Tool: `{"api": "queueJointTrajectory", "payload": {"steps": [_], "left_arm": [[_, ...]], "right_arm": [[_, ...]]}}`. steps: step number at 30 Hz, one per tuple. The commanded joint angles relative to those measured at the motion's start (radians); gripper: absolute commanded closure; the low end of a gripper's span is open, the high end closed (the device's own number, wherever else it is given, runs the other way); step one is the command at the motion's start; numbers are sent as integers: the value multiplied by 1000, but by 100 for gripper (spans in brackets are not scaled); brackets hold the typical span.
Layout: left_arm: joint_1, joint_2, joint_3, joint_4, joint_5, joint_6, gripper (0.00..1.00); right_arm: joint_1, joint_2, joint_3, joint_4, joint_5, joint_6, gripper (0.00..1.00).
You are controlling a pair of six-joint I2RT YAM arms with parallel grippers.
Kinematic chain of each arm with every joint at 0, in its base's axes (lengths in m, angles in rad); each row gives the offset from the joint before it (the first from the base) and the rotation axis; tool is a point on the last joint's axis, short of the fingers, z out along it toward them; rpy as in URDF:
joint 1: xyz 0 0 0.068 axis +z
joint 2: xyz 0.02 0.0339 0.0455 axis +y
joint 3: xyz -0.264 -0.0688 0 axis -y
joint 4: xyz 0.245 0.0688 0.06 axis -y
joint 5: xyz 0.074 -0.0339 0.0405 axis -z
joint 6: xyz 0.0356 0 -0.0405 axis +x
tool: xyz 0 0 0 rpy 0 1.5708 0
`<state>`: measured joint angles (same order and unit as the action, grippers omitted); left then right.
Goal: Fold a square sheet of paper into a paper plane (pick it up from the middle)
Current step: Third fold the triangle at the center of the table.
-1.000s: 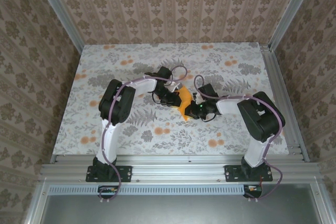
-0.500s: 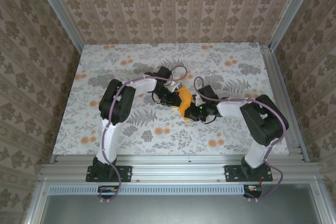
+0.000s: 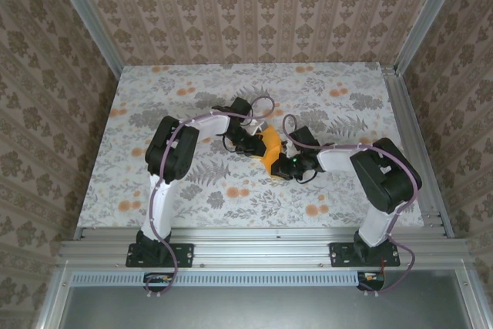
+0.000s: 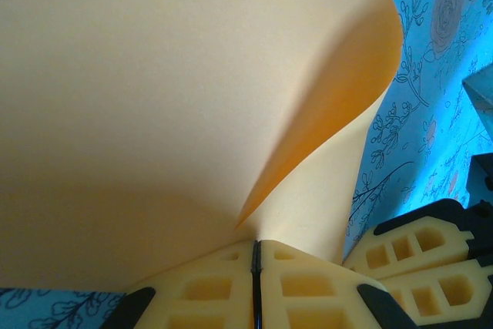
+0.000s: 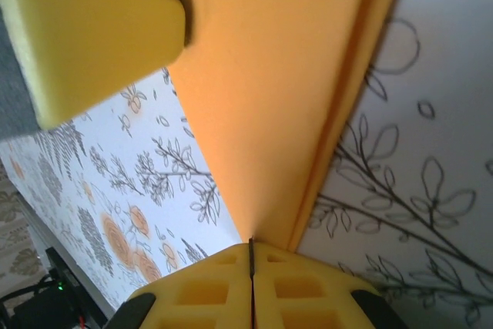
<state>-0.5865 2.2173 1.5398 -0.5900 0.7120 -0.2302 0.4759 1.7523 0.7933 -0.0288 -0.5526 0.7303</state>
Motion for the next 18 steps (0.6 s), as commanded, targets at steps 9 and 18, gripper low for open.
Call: {"api": "queueJointTrajectory", "payload": {"steps": [9, 18], "left_arm": [[24, 96, -26, -83, -164, 53, 91], [22, 81, -36, -75, -160, 51, 91]], "right_arm": [[-6, -130, -76, -104, 3, 3, 90], [-86, -31, 123, 45, -6, 109, 91]]}}
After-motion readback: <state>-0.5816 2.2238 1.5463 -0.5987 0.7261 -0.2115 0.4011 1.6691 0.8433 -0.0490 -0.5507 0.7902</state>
